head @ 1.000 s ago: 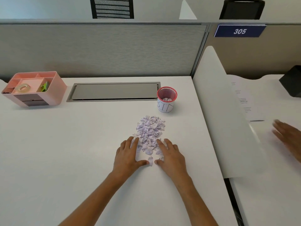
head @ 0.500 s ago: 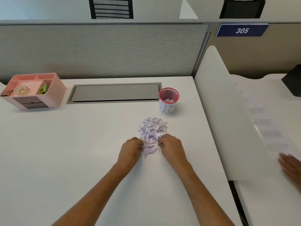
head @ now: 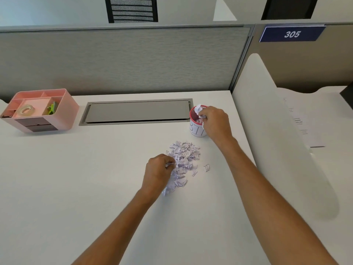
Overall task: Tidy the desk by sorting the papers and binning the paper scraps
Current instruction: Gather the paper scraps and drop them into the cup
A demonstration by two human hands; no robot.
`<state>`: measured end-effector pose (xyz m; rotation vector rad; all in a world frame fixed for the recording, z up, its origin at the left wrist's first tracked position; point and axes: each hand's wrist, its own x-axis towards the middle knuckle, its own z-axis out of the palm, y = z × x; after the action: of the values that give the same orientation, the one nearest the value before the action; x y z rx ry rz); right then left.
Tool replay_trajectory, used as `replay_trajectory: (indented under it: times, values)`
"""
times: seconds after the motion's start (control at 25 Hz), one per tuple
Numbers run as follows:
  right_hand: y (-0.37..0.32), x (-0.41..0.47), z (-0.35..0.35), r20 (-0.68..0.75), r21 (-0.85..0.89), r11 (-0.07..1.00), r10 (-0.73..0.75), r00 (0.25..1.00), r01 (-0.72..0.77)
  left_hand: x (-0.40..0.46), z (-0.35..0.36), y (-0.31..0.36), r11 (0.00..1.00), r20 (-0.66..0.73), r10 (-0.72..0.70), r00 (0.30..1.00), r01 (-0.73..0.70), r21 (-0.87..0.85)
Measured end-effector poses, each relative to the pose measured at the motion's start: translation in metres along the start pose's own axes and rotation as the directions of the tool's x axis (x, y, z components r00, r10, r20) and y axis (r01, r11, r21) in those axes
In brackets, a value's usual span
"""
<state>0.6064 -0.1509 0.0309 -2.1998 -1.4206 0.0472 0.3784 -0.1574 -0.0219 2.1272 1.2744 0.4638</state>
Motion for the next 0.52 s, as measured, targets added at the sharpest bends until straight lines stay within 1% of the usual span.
replay_trajectory:
  times: [0.08, 0.16, 0.28, 0.4, 0.44, 0.52]
  values:
    - [0.004, 0.012, 0.005, 0.071, -0.041, 0.998, -0.042, 0.997, 0.045, 0.0, 0.003, 0.004, 1.0, 0.009, -0.007, 1.0, 0.007, 0.001]
    - [0.008, 0.018, 0.009, 0.133, -0.038, 0.997, -0.058, 0.989, 0.063, 0.004, 0.004, 0.007, 1.0, 0.004, -0.004, 1.0, 0.004, -0.001]
    - [0.015, 0.02, 0.013, 0.151, -0.02, 0.998, -0.05, 0.987, 0.054, 0.017, 0.003, 0.015, 1.0, -0.027, 0.002, 1.0, -0.002, -0.016]
    - [0.018, 0.015, 0.012, 0.093, 0.042, 0.999, -0.017, 0.995, 0.013, 0.037, 0.001, 0.027, 0.999, -0.057, 0.034, 0.998, -0.036, -0.023]
    - [0.017, 0.012, 0.011, 0.051, 0.076, 0.997, 0.001, 0.999, -0.005, 0.045, 0.0, 0.032, 0.999, -0.063, 0.042, 0.997, -0.044, -0.027]
    - [0.013, -0.002, 0.01, -0.067, 0.198, 0.979, 0.064, 0.996, -0.049, 0.065, 0.0, 0.046, 0.997, -0.072, 0.07, 0.995, -0.072, -0.021]
